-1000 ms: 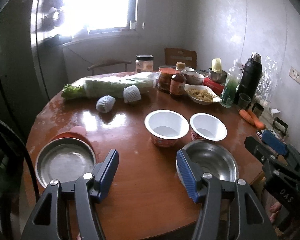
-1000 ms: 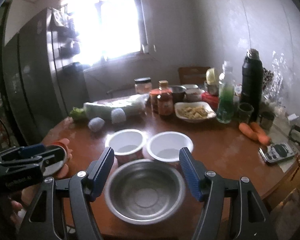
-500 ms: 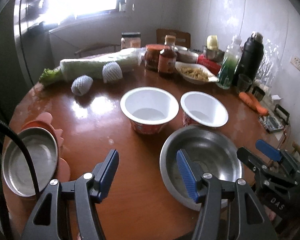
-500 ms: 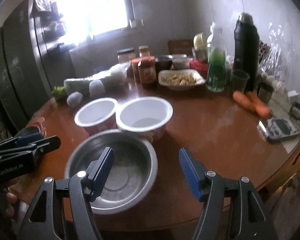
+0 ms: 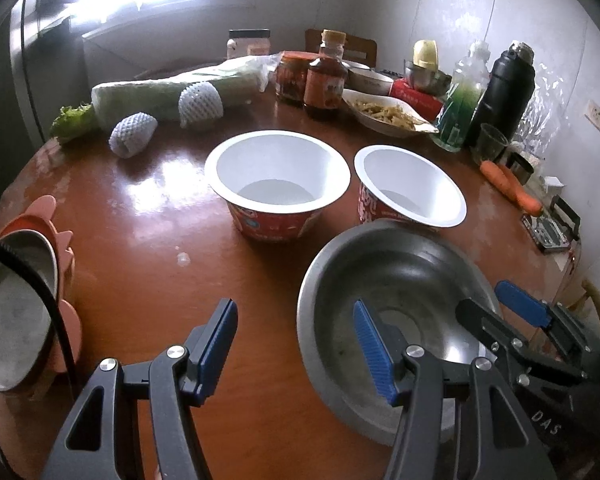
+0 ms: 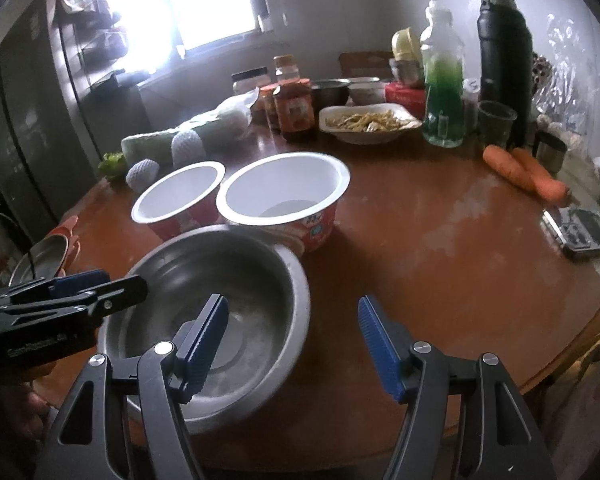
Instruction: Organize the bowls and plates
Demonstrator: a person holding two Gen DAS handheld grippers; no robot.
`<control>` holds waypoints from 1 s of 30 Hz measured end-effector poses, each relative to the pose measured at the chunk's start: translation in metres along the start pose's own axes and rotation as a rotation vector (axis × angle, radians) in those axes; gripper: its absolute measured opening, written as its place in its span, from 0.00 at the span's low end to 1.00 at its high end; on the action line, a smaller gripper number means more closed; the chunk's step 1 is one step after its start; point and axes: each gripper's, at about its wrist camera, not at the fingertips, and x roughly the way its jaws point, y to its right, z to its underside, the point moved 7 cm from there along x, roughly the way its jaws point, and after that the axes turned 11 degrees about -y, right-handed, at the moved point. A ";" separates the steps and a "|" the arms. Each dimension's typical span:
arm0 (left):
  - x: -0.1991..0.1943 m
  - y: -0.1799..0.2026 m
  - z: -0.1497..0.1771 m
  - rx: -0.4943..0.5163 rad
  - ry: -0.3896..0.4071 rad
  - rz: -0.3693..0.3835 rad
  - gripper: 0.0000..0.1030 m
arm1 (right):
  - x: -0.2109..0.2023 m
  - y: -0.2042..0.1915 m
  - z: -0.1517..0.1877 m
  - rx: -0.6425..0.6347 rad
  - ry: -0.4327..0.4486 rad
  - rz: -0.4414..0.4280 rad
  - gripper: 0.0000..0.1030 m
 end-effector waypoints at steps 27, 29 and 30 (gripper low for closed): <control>0.003 0.004 0.006 0.033 -0.006 0.049 0.39 | 0.004 -0.025 0.002 -0.084 0.004 0.031 0.35; -0.003 -0.002 0.008 0.025 0.003 0.040 0.39 | 0.001 -0.032 0.000 -0.095 0.012 0.027 0.35; -0.005 -0.006 0.009 0.020 0.007 0.037 0.39 | 0.000 -0.036 0.000 -0.103 0.013 0.027 0.35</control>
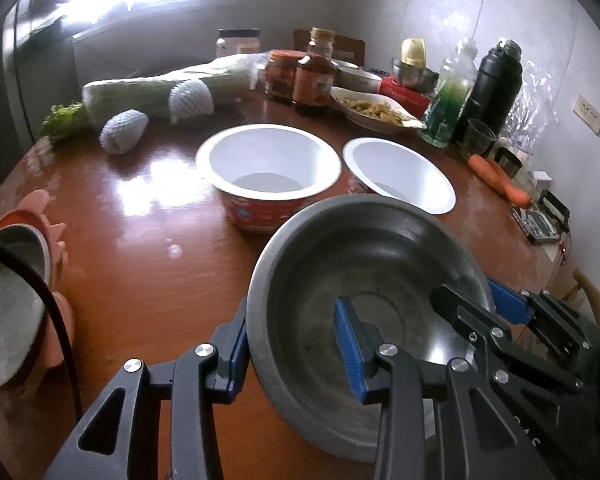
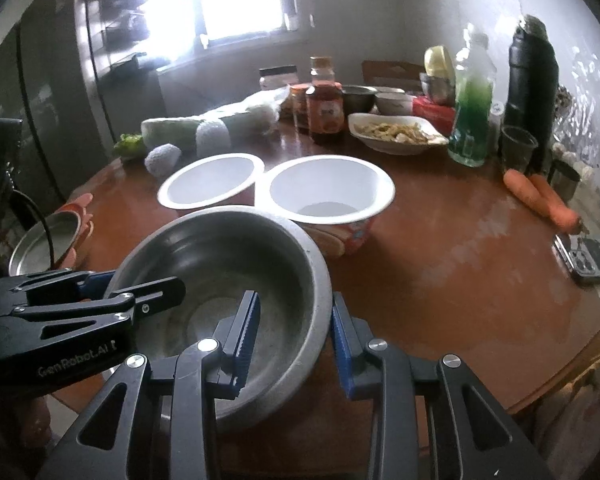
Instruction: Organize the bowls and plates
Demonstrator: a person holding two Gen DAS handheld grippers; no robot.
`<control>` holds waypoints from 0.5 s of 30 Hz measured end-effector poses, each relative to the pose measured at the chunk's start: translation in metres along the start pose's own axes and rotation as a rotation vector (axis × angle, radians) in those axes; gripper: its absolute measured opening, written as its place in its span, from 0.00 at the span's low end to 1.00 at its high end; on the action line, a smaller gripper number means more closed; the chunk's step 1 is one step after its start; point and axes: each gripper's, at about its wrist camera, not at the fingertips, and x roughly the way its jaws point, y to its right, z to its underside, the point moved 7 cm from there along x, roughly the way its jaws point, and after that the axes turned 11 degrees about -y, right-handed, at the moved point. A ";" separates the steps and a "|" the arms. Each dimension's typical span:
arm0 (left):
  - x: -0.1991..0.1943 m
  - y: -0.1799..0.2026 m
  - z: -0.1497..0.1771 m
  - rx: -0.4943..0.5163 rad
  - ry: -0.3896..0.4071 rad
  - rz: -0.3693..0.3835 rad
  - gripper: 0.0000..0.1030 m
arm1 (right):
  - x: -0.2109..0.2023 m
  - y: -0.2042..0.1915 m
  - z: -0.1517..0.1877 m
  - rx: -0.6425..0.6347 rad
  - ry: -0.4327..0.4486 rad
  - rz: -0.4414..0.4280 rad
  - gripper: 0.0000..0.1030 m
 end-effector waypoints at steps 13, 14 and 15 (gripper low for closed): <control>-0.021 -0.056 0.025 -0.091 0.010 -0.041 0.39 | 0.002 -0.065 0.005 -0.103 -0.024 -0.052 0.35; -0.021 -0.058 0.025 -0.097 0.010 -0.040 0.39 | 0.003 -0.068 0.006 -0.106 -0.029 -0.054 0.35; -0.021 -0.060 0.026 -0.099 0.009 -0.040 0.39 | 0.004 -0.071 0.006 -0.110 -0.032 -0.055 0.35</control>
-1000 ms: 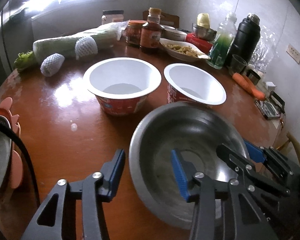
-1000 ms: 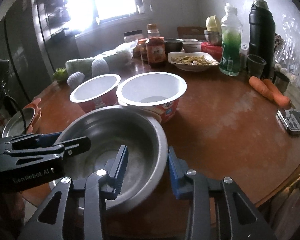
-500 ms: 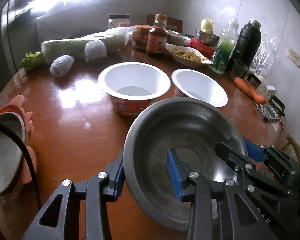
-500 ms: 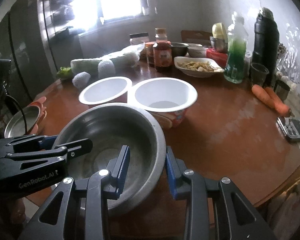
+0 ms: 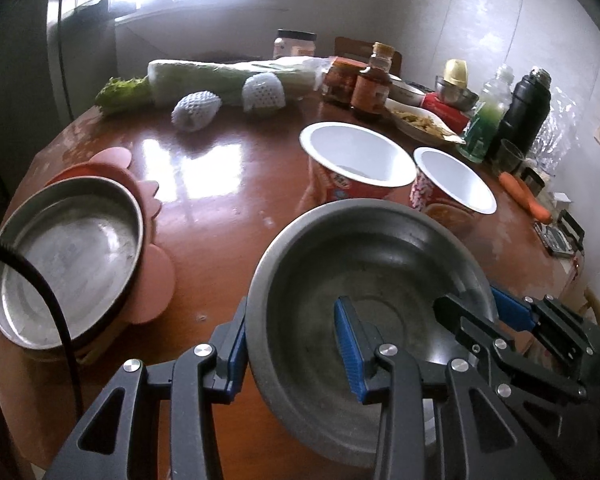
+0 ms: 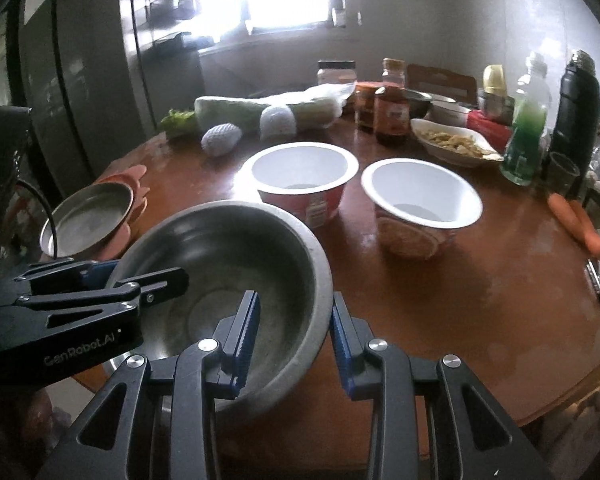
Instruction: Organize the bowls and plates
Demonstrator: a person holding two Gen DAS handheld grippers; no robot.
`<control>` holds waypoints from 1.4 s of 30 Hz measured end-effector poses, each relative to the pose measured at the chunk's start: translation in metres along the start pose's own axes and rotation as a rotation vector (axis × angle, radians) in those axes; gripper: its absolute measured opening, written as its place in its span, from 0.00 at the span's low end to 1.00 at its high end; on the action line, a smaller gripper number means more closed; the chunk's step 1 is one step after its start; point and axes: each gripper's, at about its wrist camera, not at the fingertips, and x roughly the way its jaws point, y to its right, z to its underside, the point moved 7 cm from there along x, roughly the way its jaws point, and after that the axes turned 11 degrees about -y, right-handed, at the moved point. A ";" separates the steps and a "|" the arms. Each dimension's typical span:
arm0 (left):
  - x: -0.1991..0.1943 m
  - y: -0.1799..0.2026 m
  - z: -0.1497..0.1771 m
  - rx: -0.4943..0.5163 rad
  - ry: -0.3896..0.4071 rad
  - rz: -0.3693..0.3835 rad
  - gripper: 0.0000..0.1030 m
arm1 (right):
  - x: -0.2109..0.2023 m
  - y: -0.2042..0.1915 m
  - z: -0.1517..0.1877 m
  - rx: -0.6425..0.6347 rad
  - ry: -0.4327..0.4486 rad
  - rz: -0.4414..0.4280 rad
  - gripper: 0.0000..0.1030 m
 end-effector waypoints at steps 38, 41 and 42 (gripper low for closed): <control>0.006 0.000 -0.009 0.006 0.023 -0.013 0.41 | 0.015 0.009 -0.002 0.048 -0.026 -0.020 0.38; 0.005 -0.003 -0.010 -0.004 0.027 -0.015 0.41 | 0.013 0.010 -0.003 0.057 -0.022 -0.028 0.38; 0.004 -0.003 -0.011 -0.004 0.030 -0.018 0.41 | 0.012 0.010 -0.004 0.058 -0.021 -0.032 0.38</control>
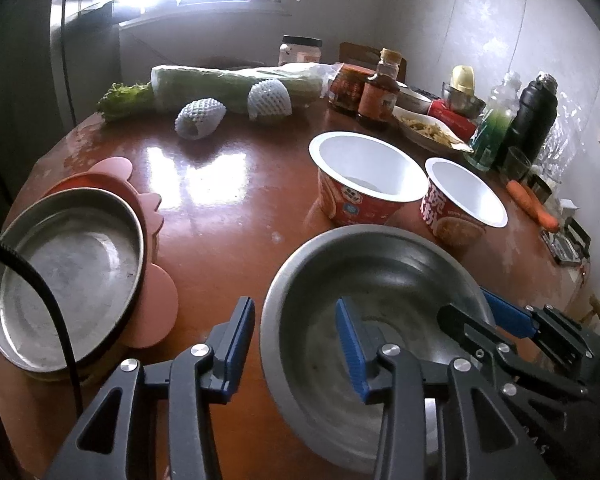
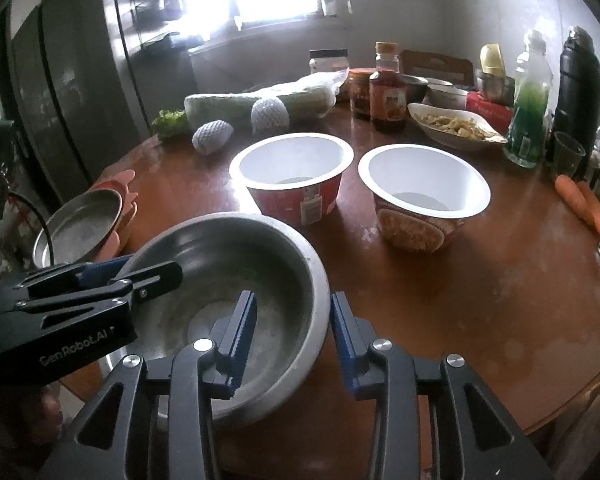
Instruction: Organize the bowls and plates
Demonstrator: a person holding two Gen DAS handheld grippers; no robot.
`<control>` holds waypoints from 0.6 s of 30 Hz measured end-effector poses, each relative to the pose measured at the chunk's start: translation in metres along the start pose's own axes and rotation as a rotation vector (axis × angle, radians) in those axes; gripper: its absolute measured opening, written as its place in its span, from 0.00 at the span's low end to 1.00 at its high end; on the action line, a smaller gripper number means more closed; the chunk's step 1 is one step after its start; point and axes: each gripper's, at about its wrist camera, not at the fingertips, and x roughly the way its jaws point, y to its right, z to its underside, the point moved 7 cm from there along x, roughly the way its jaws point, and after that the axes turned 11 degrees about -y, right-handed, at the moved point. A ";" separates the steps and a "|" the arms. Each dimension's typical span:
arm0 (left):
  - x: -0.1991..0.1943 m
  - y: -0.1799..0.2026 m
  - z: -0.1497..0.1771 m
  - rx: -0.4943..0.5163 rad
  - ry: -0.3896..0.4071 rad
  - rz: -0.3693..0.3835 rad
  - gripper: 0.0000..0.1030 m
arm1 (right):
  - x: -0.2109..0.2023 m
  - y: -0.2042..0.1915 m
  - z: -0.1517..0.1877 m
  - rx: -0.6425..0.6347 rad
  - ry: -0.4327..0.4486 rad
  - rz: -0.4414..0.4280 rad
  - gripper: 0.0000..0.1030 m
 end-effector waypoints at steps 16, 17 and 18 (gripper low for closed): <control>-0.027 -0.011 -0.021 -0.018 0.079 -0.003 0.47 | -0.019 0.005 -0.020 0.043 0.055 -0.011 0.40; -0.027 -0.011 -0.023 -0.017 0.080 -0.004 0.47 | -0.018 0.005 -0.022 0.045 0.056 -0.014 0.40; -0.028 -0.011 -0.026 -0.014 0.083 -0.004 0.47 | -0.018 0.005 -0.024 0.046 0.058 -0.016 0.40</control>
